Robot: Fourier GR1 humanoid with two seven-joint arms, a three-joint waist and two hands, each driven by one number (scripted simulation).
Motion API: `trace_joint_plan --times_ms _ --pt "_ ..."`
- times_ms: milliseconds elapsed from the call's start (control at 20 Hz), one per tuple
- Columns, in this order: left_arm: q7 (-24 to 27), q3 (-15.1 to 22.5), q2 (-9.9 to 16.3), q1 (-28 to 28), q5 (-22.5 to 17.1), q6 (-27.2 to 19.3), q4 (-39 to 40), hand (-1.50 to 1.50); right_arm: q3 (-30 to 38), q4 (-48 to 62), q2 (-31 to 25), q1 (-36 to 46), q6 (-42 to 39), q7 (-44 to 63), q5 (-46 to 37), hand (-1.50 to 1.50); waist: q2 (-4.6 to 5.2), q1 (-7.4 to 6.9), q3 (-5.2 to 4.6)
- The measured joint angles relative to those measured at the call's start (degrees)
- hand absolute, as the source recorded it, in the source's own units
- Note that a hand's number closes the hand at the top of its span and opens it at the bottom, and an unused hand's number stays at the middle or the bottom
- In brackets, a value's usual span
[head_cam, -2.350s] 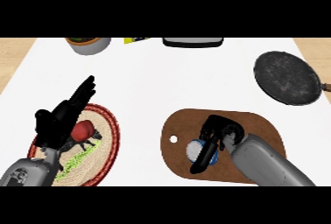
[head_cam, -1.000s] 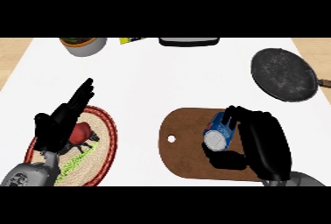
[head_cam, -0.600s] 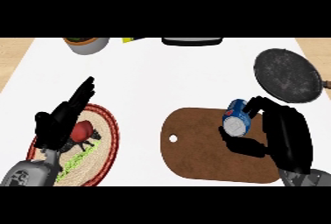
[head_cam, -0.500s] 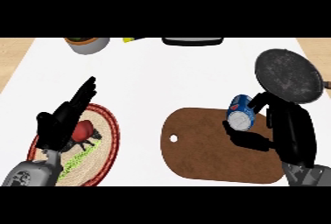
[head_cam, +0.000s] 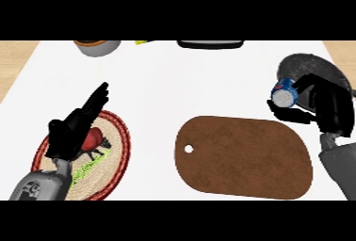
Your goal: Pick the can from the cutting board and place it in the pan
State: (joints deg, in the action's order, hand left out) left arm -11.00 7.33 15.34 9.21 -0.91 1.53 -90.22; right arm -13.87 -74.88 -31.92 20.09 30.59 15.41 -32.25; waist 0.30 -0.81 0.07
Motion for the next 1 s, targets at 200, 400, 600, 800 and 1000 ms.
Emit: trace_joint_plan --times_ms 200,400,600,800,1000 --pt "-0.46 -1.36 0.41 1.07 -0.53 1.19 0.63 0.00 4.95 12.88 0.66 4.61 2.07 -9.21 1.83 1.50 0.05 -0.15 0.01" --pt "-0.85 -1.44 0.05 1.37 -0.05 1.49 0.23 0.00 9.90 26.60 0.73 10.33 3.19 -19.40 4.11 1.50 0.19 -0.58 0.03" --pt "-1.20 -1.12 -0.85 1.19 0.51 1.48 -0.45 0.00 14.13 39.56 1.25 16.46 4.30 -28.10 5.47 1.50 0.32 -0.98 0.06" --pt "-0.91 -0.56 -1.72 1.24 1.63 1.14 -0.32 0.00 17.26 49.58 0.31 21.68 4.73 -34.28 5.95 1.50 0.53 -1.45 0.08" --pt "-0.60 -1.18 -1.58 1.84 1.20 1.95 -0.24 0.00 20.04 56.18 -0.82 24.11 5.08 -39.53 6.93 1.50 0.86 -2.08 0.15"
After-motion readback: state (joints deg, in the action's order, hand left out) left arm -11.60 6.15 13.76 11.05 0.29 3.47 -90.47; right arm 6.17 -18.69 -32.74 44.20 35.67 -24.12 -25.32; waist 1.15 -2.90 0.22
